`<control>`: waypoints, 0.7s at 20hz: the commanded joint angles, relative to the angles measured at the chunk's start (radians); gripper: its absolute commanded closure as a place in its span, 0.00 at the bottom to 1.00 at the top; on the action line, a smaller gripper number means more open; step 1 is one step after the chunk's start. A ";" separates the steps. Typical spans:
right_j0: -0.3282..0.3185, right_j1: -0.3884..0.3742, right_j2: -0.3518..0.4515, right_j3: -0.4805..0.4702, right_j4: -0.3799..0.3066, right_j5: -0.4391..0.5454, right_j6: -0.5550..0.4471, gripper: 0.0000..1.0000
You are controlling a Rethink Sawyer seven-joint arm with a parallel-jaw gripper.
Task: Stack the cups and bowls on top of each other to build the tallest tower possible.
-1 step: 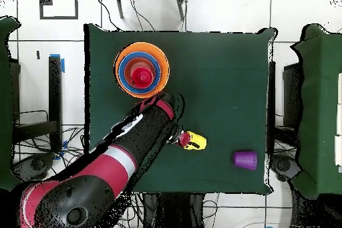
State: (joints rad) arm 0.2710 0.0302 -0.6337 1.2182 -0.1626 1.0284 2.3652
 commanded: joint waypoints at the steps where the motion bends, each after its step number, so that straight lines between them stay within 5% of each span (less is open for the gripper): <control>1: -0.044 0.077 0.084 -0.035 -0.069 -0.146 0.050 0.00; 9: -0.067 0.079 0.084 -0.034 -0.100 -0.191 0.043 0.00; 10: -0.068 0.077 0.087 -0.034 -0.107 -0.192 0.037 1.00; 14: -0.068 0.071 0.091 -0.029 -0.113 -0.189 0.028 1.00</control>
State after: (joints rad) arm 0.2162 0.0539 -0.6445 1.2185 -0.2389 0.9329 2.3652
